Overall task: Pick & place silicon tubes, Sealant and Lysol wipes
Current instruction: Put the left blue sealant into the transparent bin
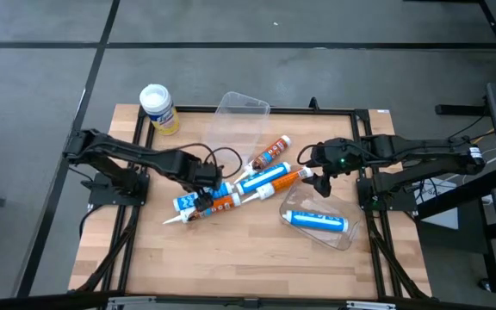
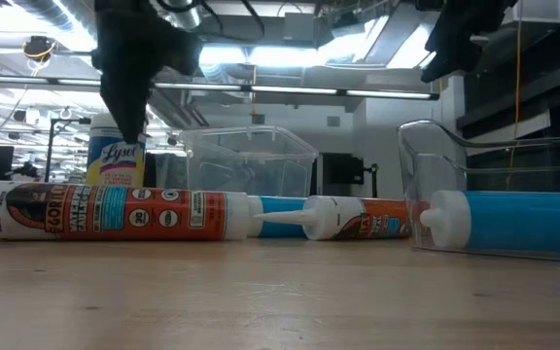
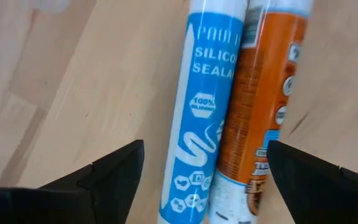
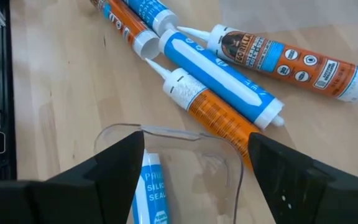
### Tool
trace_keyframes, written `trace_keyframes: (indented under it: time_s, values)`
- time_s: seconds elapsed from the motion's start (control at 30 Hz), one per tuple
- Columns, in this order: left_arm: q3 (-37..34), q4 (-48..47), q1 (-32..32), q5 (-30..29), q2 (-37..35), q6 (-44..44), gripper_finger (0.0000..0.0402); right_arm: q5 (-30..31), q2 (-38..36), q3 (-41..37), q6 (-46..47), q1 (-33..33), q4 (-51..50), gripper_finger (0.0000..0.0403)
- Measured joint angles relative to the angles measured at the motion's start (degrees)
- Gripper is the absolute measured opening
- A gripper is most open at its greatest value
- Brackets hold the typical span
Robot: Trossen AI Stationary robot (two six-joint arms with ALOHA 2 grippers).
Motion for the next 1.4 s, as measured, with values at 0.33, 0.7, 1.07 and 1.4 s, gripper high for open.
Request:
trace_keyframes:
  time_s: [0.33, 0.7, 1.07, 1.4]
  values:
    - [0.0, -0.9, -3.1, -0.8, 10.9, 7.9, 0.0333, 0.4, 0.0, 0.0, 0.2, 0.0, 0.0, 0.0289]
    - [-2.0, 1.2, -4.0, -1.5, 19.8, 7.8, 0.0333, 0.4, 0.0, 0.0, 0.2, 0.0, -0.3, 0.0289]
    - [-5.1, 4.4, -4.1, -0.7, 18.8, 3.2, 0.0268, 0.9, 0.0, 0.0, 0.0, 0.0, -0.4, 0.0289]
    - [-5.3, 4.9, -4.1, 0.1, 18.0, 1.4, 0.021, 0.9, 0.0, 0.0, 0.1, 0.0, -0.4, 0.0289]
